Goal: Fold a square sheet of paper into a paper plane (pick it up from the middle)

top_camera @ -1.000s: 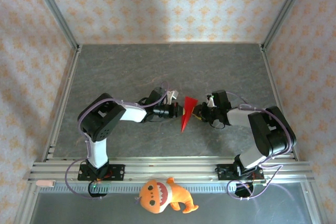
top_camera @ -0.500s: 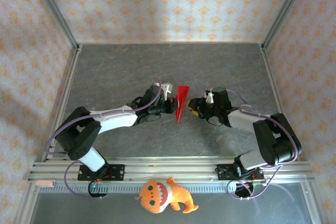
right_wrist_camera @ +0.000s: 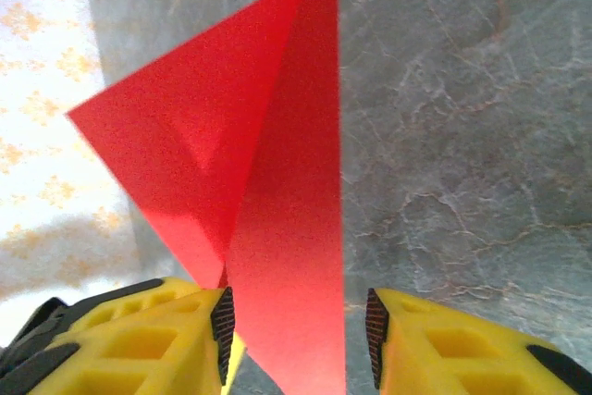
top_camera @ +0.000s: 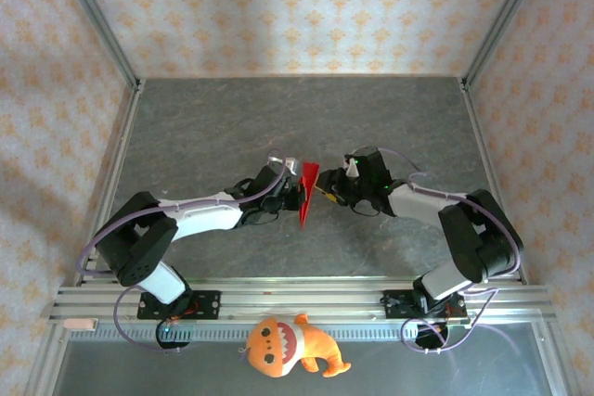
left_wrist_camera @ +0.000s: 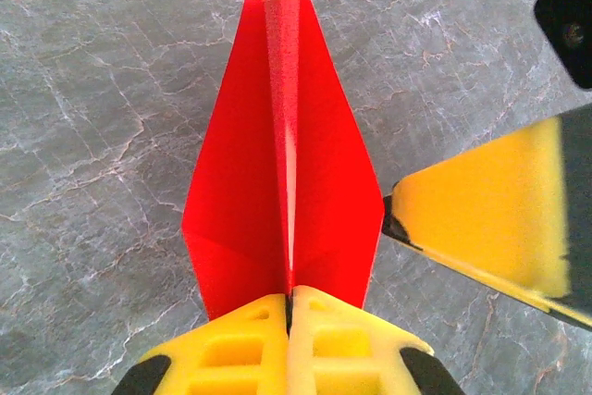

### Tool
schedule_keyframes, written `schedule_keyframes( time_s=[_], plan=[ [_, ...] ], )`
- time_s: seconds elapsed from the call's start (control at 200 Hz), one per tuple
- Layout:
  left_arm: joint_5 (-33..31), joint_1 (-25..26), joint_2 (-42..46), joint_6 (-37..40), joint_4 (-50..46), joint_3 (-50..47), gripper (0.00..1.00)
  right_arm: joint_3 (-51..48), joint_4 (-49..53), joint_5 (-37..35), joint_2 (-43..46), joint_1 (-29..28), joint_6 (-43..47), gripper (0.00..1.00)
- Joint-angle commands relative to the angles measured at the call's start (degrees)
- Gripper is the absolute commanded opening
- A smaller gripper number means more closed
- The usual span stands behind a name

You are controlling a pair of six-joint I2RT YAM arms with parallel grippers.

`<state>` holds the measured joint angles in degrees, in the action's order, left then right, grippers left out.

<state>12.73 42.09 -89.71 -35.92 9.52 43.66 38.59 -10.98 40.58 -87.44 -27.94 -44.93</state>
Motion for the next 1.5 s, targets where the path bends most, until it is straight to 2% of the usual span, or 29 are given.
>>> schedule_keyframes(
  time_s=[0.0,0.555,1.016,1.086,1.271,1.356,1.496],
  plan=[
    [-2.03,0.80,1.39,0.94,-1.67,-0.37,0.00,1.99,4.00,-3.47,-0.21,-0.17,2.40,0.45],
    [-3.16,1.24,3.34,0.69,-1.32,-2.61,0.00,5.12,7.20,-4.02,0.70,-0.92,1.71,0.49],
    [-4.07,1.57,0.95,1.36,-3.39,-0.79,0.00,9.46,7.03,-2.42,-6.71,-3.97,2.39,0.50],
    [-4.45,1.68,1.03,1.47,-3.80,-0.70,0.00,9.96,8.32,-2.92,-7.70,-3.97,2.83,0.45],
    [-6.73,1.66,0.69,1.21,-6.09,-0.29,0.00,7.82,8.98,-4.10,-7.52,-3.96,4.04,0.19],
    [-6.09,1.86,0.50,1.25,-5.80,-0.39,0.00,6.71,7.00,-2.55,-7.60,-4.03,3.47,0.12],
    [-2.96,2.04,1.05,1.71,-4.53,-0.72,0.16,5.36,3.42,-1.10,-8.31,-3.98,2.06,0.08]
  ],
)
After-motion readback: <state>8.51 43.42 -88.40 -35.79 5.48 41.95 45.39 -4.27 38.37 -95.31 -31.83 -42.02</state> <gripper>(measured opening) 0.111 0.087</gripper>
